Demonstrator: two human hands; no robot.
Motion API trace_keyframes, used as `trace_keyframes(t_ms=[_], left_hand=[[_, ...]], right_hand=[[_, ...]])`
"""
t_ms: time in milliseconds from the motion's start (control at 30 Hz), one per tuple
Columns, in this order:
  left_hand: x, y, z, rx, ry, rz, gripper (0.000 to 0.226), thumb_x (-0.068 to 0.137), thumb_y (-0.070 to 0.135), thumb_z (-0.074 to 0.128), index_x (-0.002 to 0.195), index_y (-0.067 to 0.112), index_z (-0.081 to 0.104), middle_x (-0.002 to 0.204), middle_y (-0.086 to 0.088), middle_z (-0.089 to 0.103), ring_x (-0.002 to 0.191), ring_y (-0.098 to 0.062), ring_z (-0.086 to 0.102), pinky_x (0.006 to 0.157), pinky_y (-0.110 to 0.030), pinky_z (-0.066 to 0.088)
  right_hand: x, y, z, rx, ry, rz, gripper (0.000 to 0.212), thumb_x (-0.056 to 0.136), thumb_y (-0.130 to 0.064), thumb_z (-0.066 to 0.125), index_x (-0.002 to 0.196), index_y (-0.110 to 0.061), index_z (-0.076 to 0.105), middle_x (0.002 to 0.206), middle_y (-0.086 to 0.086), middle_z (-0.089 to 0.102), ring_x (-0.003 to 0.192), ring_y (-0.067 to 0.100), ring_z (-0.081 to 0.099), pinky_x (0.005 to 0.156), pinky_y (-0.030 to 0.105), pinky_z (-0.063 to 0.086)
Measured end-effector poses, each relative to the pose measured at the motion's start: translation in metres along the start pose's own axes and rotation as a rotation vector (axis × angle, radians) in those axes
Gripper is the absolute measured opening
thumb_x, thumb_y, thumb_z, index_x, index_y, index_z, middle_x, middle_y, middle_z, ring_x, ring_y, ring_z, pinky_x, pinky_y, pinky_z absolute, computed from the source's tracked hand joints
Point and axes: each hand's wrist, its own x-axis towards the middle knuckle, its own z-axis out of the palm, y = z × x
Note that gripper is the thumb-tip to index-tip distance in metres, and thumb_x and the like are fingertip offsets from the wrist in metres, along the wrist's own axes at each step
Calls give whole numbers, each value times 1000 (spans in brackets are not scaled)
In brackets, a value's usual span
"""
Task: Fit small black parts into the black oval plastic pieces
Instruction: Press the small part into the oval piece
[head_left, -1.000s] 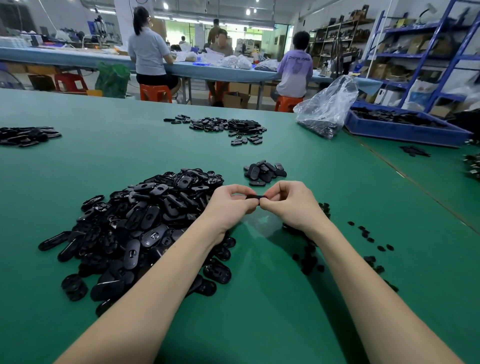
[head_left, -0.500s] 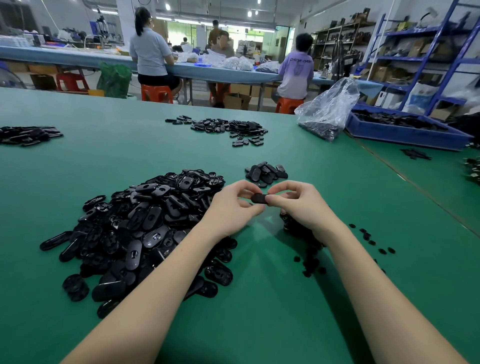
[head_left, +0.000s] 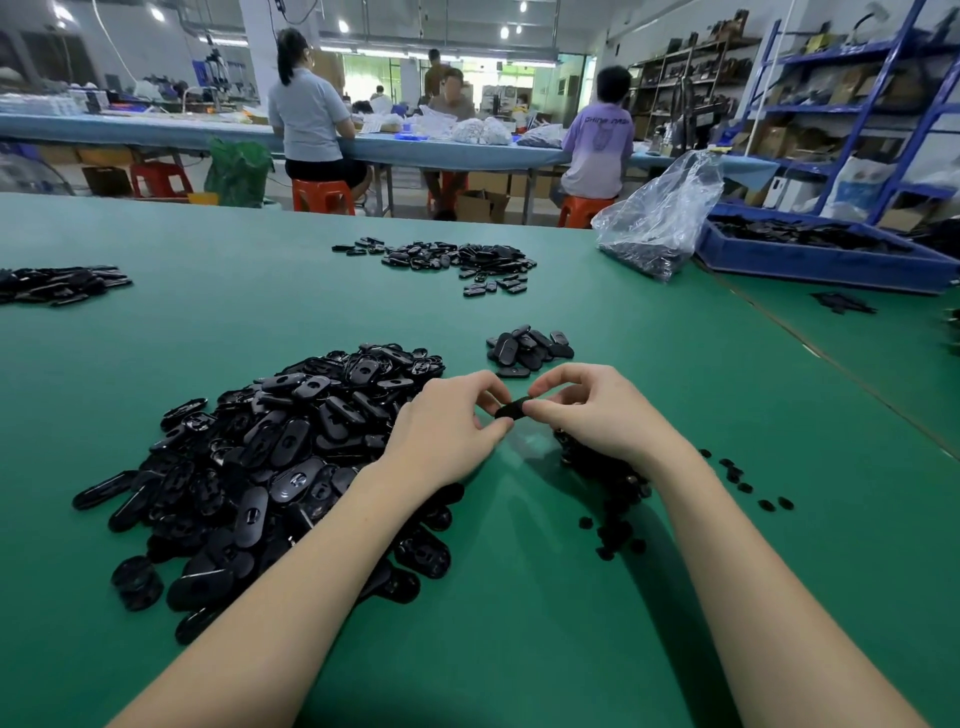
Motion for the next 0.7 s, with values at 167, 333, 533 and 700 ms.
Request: trace_keyframes(t_ms=[167,333,533,700], left_hand=[[18,-3,-4,16,29,-46,14,86,39,72,99,36,68,90,23,69,80,-6,64,86,-36,55],[52,-2,0,36,79,-88,13,88,37,71,100,34,70,93,18,71,90,-13,66,87,-35,54],[96,5,14,330,22,-13,20,94,33,64,114,31,68,115,5,69,110,-22,63,85,-33,48],[111,8,29,446,-20,25,24,96,27,62,119,23,67,122,-4,65,111,-28,62,79,-32,40]], right_hand=[[-1,4,-12,-73,73,-15,6,85,-31,76,89,-31,72,80,-16,74,81,5,70,72,21,51],[0,9,-21,-88,92,12,4,86,-30,75,89,-30,72,89,-13,75,86,5,69,69,18,49],[2,14,-22,-61,139,-1,2,87,-29,74,88,-28,74,85,-13,74,75,-4,66,52,3,40],[3,17,-21,-69,127,-11,1,87,-28,74,87,-27,74,83,-12,75,67,-10,63,53,2,40]])
